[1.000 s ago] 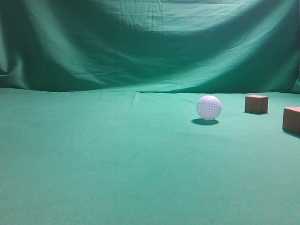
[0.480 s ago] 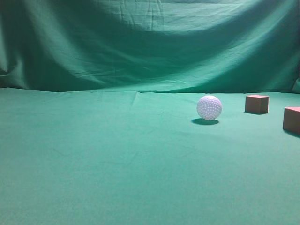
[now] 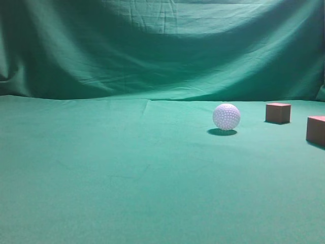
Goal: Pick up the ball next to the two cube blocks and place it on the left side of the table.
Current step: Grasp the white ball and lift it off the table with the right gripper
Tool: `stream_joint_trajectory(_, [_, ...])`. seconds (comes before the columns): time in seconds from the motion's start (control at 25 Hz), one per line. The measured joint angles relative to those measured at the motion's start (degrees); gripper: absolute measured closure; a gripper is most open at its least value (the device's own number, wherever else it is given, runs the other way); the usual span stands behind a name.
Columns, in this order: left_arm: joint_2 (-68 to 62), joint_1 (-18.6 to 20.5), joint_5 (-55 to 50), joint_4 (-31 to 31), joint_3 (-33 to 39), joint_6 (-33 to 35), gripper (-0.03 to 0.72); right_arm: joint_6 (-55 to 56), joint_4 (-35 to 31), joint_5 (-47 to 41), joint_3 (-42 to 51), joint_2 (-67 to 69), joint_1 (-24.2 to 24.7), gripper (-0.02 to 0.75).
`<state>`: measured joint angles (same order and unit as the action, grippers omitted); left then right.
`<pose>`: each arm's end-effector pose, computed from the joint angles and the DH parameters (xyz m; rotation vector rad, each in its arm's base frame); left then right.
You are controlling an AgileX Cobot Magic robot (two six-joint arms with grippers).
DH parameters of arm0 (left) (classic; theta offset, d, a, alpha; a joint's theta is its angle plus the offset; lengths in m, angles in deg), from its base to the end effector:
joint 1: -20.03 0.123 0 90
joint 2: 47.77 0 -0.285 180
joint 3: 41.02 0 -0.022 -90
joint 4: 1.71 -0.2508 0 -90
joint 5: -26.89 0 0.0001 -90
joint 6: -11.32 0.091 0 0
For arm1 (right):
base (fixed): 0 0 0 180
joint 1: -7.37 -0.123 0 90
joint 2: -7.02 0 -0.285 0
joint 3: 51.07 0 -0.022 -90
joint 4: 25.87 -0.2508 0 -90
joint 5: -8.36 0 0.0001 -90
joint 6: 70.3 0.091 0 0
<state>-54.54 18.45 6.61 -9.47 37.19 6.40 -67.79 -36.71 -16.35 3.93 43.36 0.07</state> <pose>0.0527 0.0028 0.1767 0.0302 1.8339 0.0526 0.1017 0.0203 0.2686 0.0397 2.0294 0.2968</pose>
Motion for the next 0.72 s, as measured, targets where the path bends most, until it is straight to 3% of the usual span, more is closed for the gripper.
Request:
stream_joint_trajectory(0.16, [0.00, 0.00, 0.00, 0.00, 0.00, 0.00, 0.688, -12.03, -6.46, -3.40, -5.28, 12.31, -0.39, 0.738])
stream_joint_trajectory(0.32, [0.00, 0.00, 0.00, 0.00, 0.00, 0.00, 0.688, -27.69, -11.58, -4.58, -10.93, 23.41, -6.51, 0.738])
stream_joint_trajectory(0.6, [0.00, 0.00, 0.00, 0.00, 0.00, 0.00, 0.688, -31.91, -14.00, 2.49, -18.25, 40.82, -15.28, 0.738])
stream_joint_trajectory(0.64, [0.00, 0.00, 0.00, 0.00, 0.00, 0.00, 0.688, -32.05, -14.29, 2.74, -19.46, 43.24, -15.82, 0.689])
stream_joint_trajectory(0.68, [0.00, 0.00, 0.00, 0.00, 0.00, 0.00, 0.688, -32.05, -14.65, 2.86, -21.04, 45.63, -16.36, 0.689])
stream_joint_trajectory(0.72, [0.00, 0.00, 0.00, 0.00, 0.00, 0.00, 0.688, -32.16, -15.55, 2.86, -22.64, 48.00, -16.84, 0.608])
